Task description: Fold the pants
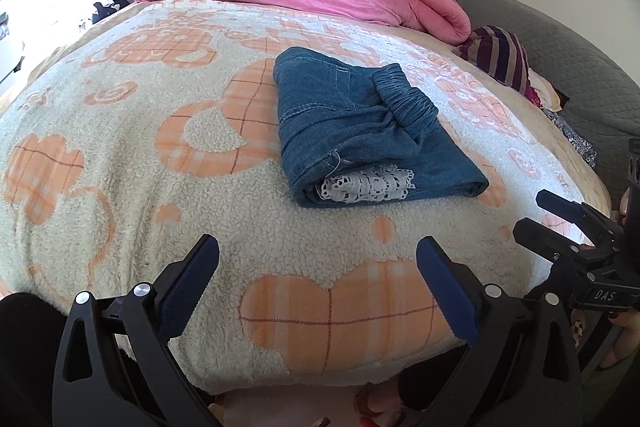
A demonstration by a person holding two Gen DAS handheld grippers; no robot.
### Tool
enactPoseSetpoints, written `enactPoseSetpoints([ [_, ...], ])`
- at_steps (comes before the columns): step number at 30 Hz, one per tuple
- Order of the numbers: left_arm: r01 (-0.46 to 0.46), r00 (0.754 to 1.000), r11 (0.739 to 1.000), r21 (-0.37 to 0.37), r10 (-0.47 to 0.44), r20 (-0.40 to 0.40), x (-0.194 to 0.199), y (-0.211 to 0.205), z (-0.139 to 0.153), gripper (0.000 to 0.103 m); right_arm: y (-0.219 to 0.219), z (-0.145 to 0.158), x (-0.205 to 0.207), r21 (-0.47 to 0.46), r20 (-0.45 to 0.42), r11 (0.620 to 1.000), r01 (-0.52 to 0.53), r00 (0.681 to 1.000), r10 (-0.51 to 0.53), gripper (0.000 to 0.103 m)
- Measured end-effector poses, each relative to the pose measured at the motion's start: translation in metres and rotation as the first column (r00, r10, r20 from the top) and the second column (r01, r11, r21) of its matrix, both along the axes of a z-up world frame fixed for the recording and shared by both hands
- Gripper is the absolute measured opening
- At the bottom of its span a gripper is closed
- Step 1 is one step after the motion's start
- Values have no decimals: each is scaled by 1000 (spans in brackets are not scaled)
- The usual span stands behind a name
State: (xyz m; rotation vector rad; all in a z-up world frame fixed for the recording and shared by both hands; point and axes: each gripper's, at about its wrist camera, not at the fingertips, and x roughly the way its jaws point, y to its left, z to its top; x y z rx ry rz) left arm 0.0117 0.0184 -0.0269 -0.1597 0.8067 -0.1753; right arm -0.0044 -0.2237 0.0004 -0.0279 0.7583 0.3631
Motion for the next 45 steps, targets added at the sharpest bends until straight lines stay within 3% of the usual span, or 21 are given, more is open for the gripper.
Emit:
enactPoseSetpoints([
  [45, -21, 1000, 999, 36, 20, 18, -1, 2, 8, 99, -6, -1, 0, -8, -2, 999, 53, 999, -53, 94],
])
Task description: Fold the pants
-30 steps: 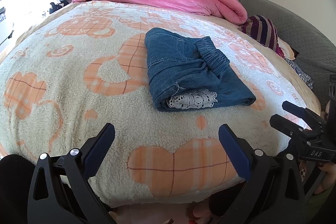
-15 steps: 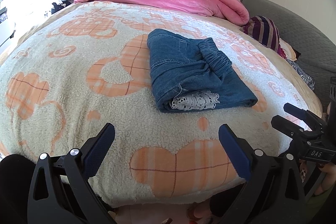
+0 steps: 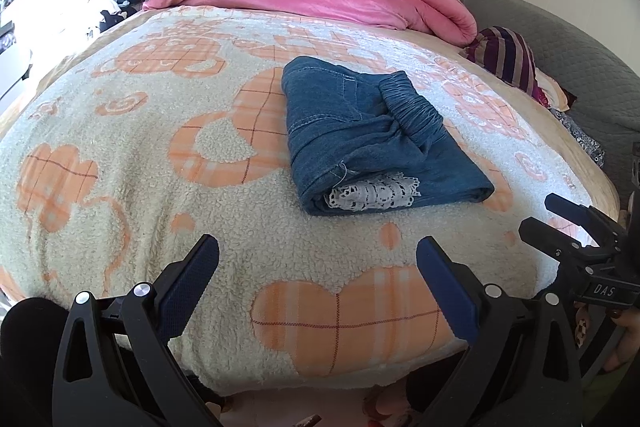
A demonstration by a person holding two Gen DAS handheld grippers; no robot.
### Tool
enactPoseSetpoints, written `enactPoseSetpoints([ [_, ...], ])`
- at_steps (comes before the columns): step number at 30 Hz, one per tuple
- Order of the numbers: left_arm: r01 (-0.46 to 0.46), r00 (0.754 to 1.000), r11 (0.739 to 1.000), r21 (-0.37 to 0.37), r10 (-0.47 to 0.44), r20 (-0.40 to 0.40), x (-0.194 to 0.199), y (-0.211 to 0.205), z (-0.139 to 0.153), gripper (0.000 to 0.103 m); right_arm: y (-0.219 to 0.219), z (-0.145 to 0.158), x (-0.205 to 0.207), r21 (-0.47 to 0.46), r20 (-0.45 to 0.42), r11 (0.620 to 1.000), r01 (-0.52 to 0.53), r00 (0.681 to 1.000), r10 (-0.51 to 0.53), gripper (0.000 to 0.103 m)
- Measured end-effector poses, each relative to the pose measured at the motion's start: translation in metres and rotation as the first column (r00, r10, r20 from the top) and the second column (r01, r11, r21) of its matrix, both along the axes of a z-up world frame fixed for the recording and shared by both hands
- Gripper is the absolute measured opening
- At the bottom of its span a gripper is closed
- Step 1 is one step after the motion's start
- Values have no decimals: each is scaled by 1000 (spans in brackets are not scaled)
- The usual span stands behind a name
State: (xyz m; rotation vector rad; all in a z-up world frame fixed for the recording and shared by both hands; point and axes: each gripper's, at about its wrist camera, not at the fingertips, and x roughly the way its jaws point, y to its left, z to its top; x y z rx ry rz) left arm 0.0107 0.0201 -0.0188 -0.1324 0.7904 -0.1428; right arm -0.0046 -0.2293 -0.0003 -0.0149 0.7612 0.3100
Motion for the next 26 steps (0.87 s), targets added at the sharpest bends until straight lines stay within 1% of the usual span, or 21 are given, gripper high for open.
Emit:
enactPoseSetpoints([
  [3, 11, 1000, 1000, -25, -11, 3, -1, 1, 1, 99, 0, 0, 0, -1, -2, 1000, 1, 1000, -1, 94],
  [5, 15, 1000, 1000, -24, -15, 16, -1, 0, 2, 99, 0, -1, 1, -3, -4, 1000, 4, 1000, -4, 94],
  [9, -24, 999, 999, 37, 23, 30, -1, -3, 9, 99, -2, -2, 2, -9, -5, 1000, 12, 1000, -12, 94],
  [10, -26, 999, 999, 40, 24, 36, -1, -3, 11, 99, -3, -2, 3, -10, -5, 1000, 16, 1000, -16, 94],
  [13, -31, 998, 1000, -3, 31, 53, -1, 3, 15, 99, -11, -3, 8, -13, -5, 999, 39, 999, -39, 94],
  [15, -36, 998, 999, -10, 37, 43, 9, 10, 17, 99, -20, -2, 14, -15, -8, 998, 66, 998, -66, 94],
  [17, -62, 998, 998, -2, 62, -5, 31, 27, 14, 99, -41, 0, 27, -17, 6, 994, 111, 994, -110, 94],
  [19, -113, 992, 994, 1, 113, -54, 57, 52, 7, 99, -68, 3, 44, -47, 27, 979, 197, 980, -196, 94],
  [20, -135, 988, 991, 6, 136, -77, 69, 65, 4, 99, -90, 4, 59, -62, 23, 966, 252, 968, -251, 94],
  [22, -212, 971, 977, 28, 214, -106, 99, 102, 0, 99, -128, 3, 85, -82, 10, 939, 333, 943, -334, 94],
  [25, -319, 934, 942, 103, 331, -135, 140, 148, -6, 99, -200, -6, 137, -102, -61, 879, 467, 879, -474, 94],
  [26, -368, 912, 922, 119, 383, -147, 156, 168, -8, 99, -228, -10, 157, -118, -91, 845, 522, 841, -533, 94],
])
